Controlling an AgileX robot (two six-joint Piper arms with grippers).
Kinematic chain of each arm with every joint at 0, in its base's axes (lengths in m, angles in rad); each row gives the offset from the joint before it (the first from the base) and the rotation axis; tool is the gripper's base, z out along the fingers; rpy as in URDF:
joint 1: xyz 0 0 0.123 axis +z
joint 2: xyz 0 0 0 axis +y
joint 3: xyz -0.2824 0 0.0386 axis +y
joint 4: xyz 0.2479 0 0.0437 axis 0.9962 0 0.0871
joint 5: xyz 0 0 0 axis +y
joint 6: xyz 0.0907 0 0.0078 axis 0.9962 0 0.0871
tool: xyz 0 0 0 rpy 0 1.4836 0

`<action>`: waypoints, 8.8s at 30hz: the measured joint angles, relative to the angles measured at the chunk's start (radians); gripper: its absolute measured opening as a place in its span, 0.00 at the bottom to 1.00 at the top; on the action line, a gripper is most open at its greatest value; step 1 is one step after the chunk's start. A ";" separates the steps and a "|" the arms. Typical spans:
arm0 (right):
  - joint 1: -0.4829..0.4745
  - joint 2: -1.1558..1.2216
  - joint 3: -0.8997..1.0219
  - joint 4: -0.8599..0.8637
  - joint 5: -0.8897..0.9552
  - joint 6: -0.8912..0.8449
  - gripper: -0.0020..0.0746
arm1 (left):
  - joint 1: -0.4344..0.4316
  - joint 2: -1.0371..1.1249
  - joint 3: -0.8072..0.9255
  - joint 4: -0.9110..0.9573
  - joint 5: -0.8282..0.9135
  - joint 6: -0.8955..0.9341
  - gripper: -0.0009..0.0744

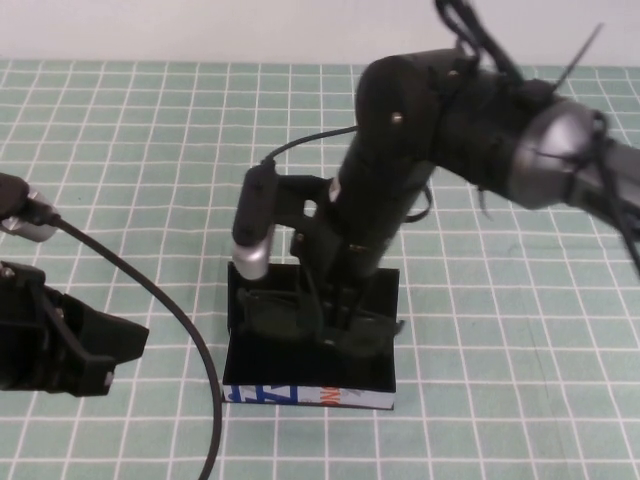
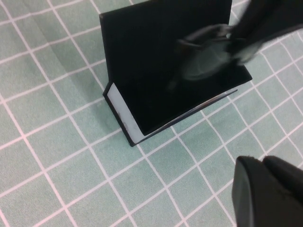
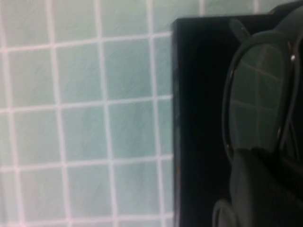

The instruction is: Return glasses to glasses case

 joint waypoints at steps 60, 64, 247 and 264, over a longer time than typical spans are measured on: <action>0.000 0.139 -0.062 0.031 -0.006 -0.078 0.21 | 0.000 0.000 0.000 0.000 0.004 0.009 0.01; 0.000 0.094 -0.060 0.031 -0.006 -0.078 0.17 | 0.000 0.000 0.000 0.000 0.004 0.033 0.01; -0.144 -0.460 -0.003 -0.026 -0.212 0.420 0.01 | -0.459 0.024 -0.118 -0.331 -0.389 0.564 0.01; -0.144 -1.136 0.443 -0.073 -0.312 0.420 0.01 | -0.416 0.071 -0.061 -0.224 -0.009 0.518 0.01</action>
